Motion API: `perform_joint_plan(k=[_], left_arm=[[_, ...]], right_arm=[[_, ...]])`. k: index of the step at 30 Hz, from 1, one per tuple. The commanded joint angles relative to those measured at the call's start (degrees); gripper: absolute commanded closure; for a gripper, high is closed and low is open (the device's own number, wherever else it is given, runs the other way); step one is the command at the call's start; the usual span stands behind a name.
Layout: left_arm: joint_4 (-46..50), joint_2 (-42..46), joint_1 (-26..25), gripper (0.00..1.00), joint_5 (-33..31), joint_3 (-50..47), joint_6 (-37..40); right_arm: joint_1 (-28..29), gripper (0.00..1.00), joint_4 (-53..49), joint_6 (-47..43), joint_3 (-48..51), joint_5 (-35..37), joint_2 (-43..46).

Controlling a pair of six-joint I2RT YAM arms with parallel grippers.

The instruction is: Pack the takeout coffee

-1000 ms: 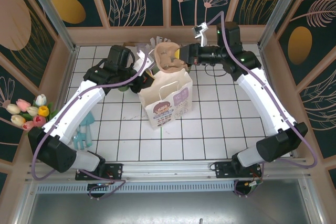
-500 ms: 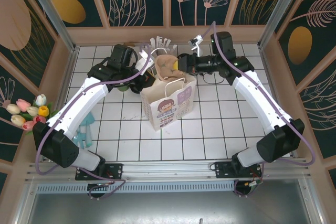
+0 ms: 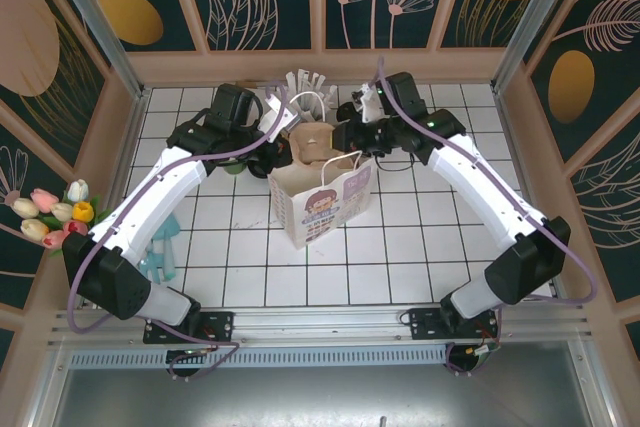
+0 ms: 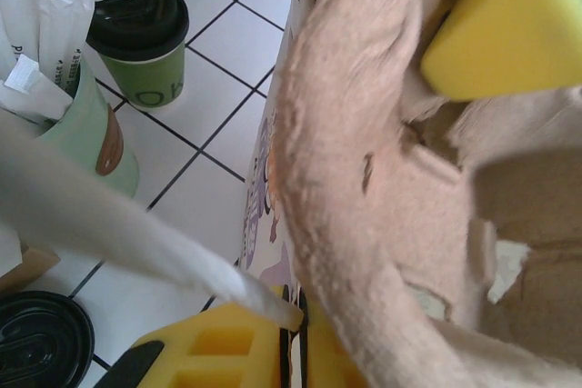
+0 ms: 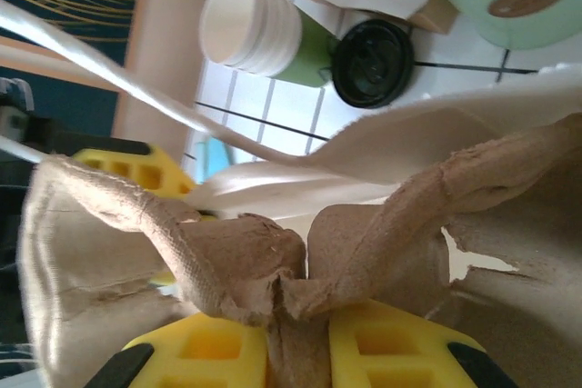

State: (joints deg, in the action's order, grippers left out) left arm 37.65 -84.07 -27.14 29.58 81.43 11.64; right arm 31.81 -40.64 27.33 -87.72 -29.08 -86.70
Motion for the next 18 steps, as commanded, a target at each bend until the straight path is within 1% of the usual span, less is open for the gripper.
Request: perform_joint_plan(k=[1,6,11,18], left_arm=[[-0.98,-0.48,1.12,0.86,1.41,1.88,-1.24],[-2.67,-0.14,2.15,0.85,1.41,1.59,-3.47],[-3.88,-0.47,2.70,0.84,-0.01,1.93,-5.74],[-5.64,0.21,2.96,0.84,-1.81,1.14,-7.67]], right_arm=[[1.23,0.82,-5.47,-2.61,-2.06,5.32,-1.13],[2.63,0.83,-8.40,-4.13,-3.49,8.37,-2.55],[4.86,0.84,-12.17,-7.47,-4.21,9.89,-3.60],[6.28,0.84,-16.05,-9.29,-5.62,12.23,-5.58]])
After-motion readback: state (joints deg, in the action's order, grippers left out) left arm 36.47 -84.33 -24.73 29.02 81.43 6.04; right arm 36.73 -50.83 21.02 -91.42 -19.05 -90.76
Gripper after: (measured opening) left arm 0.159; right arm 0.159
